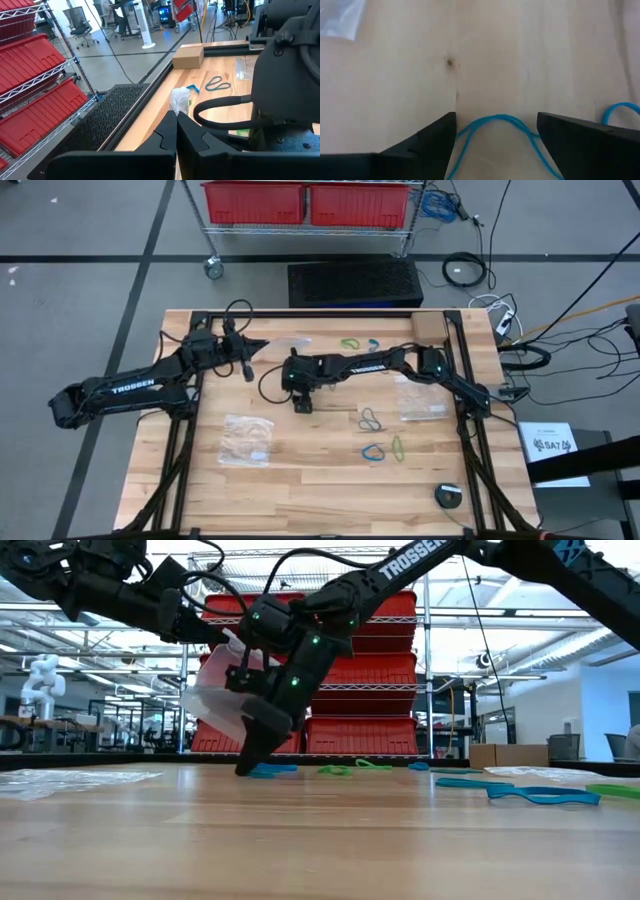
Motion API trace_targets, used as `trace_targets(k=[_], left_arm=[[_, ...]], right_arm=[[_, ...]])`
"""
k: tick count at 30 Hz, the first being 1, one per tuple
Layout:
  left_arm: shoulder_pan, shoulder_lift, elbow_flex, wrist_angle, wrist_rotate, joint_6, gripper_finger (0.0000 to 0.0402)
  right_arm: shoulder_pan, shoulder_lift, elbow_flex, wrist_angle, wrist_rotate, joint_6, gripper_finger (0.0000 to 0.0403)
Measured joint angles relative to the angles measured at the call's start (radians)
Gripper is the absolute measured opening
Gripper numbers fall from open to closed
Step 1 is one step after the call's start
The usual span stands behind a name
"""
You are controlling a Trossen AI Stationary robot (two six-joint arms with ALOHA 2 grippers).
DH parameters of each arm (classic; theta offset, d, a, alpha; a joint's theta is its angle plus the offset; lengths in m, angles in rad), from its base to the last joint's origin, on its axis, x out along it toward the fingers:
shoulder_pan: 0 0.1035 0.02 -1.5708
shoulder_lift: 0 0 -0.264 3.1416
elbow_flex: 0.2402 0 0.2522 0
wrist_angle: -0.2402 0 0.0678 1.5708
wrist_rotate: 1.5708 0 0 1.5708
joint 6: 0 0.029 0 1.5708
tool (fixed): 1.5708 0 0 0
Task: Sort rubber bands
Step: Put the blue rubber band into the top left transparent zip bag
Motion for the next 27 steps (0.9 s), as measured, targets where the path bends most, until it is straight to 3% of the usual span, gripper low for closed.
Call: trace_targets(k=[3,9,10,15,21,27], left_arm=[[0.000,0.000,0.000,0.000,0.000,0.000,0.0000],[0.000,0.000,0.000,-0.002,0.000,0.000,0.0000],[0.000,0.000,0.000,-0.002,0.000,0.000,0.0000],[0.000,0.000,0.000,-0.006,0.000,0.000,0.0000],[0.000,0.000,0.000,-0.015,0.000,0.000,0.0000],[0.000,0.000,0.000,-0.017,0.043,0.000,0.0000]], right_arm=[[-0.002,-0.002,0.000,-0.020,-0.029,0.014,0.0215],[-0.002,-0.004,-0.001,-0.060,-0.022,-0.024,0.0031],[0.002,-0.004,-0.001,-0.063,-0.018,-0.027,0.0017],[0.018,-0.025,0.015,-0.105,-0.008,-0.028,0.0006],[0.052,-0.144,0.024,-0.195,-0.015,-0.051,0.0001],[0.085,-0.299,0.028,-0.224,0.107,-0.074,0.0000]])
